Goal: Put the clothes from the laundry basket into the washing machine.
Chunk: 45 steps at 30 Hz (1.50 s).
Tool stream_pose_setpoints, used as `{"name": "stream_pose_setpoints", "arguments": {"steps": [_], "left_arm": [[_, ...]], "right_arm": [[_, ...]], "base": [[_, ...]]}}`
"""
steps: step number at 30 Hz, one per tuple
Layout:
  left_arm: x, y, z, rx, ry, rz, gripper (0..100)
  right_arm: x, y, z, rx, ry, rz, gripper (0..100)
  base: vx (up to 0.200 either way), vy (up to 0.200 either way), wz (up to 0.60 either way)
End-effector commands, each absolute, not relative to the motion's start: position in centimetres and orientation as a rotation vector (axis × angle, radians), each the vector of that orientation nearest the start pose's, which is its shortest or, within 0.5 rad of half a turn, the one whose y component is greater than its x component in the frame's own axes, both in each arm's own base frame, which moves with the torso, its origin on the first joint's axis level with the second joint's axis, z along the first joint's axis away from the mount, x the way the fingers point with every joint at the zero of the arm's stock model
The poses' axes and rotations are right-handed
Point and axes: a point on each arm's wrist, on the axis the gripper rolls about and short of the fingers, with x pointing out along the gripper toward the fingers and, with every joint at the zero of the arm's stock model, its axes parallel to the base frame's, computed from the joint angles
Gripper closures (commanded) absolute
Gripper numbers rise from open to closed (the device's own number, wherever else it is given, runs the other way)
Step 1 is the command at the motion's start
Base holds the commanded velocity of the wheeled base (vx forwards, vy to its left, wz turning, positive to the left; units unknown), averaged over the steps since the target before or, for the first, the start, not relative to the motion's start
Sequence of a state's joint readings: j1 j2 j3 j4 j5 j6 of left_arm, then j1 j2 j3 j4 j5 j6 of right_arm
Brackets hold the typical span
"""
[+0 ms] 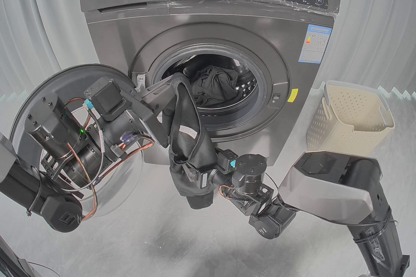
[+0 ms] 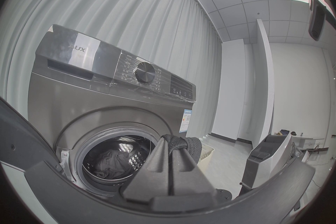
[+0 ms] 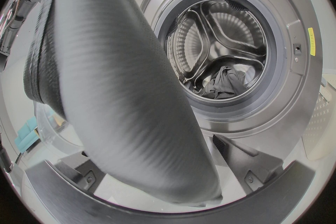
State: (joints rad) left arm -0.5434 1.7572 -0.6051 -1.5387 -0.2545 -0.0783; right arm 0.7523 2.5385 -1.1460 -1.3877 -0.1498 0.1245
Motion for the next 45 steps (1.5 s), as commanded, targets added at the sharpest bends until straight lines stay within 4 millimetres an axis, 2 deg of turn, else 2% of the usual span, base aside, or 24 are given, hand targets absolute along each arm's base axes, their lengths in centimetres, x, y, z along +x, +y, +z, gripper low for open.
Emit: {"name": "stream_pose_setpoints", "arguments": {"steps": [1, 7, 9, 12, 15, 17, 23, 24, 26, 29, 34, 45], "left_arm": [[24.0, -15.4, 20.9, -0.136, -0.377, -0.812, 100], [24.0, -15.1, 20.5, -0.131, -0.361, -0.802, 100], [24.0, -14.8, 19.9, -0.125, -0.336, -0.792, 100], [24.3, -14.1, 19.0, -0.111, -0.304, -0.764, 100], [24.5, -13.5, 18.3, -0.100, -0.276, -0.743, 100], [24.9, -12.7, 17.2, -0.086, -0.233, -0.713, 100], [24.5, -11.8, 14.3, -0.043, -0.116, -0.698, 100], [24.5, -11.8, 14.3, -0.043, -0.116, -0.698, 100], [24.1, -11.9, 12.3, -0.028, -0.033, -0.709, 100], [24.4, -12.2, 10.7, -0.014, 0.029, -0.712, 100], [24.8, -12.4, 9.1, 0.004, 0.085, -0.714, 100], [24.9, -12.5, 8.2, 0.032, 0.111, -0.734, 100]], "right_arm": [[33.5, 31.3, 0.1, 0.121, 0.033, 0.604, 100], [33.9, 30.8, 0.8, 0.127, 0.016, 0.586, 100], [34.8, 29.4, 1.9, 0.138, -0.009, 0.530, 100], [34.1, 28.1, 3.7, 0.144, -0.023, 0.517, 100], [33.4, 27.6, 4.9, 0.149, -0.029, 0.517, 100], [32.8, 27.0, 6.4, 0.154, -0.043, 0.516, 100], [33.2, 25.7, 9.4, 0.174, -0.096, 0.491, 100], [33.2, 25.7, 9.4, 0.174, -0.096, 0.491, 100], [33.2, 25.6, 10.1, 0.180, -0.109, 0.490, 100], [33.4, 25.7, 10.3, 0.186, -0.120, 0.491, 100], [33.8, 26.0, 11.3, 0.203, -0.158, 0.493, 100], [33.7, 26.6, 11.8, 0.215, -0.177, 0.501, 100]], "base": [[0.000, 0.000, 0.00], [0.000, 0.000, 0.00], [0.000, 0.000, 0.00], [0.000, 0.000, 0.00], [0.000, 0.000, 0.00], [0.000, 0.000, 0.00], [0.000, 0.000, 0.00], [0.000, 0.000, 0.00], [0.000, 0.000, 0.00], [0.000, 0.000, 0.00], [0.000, 0.000, 0.00], [0.000, 0.000, 0.00]]}}
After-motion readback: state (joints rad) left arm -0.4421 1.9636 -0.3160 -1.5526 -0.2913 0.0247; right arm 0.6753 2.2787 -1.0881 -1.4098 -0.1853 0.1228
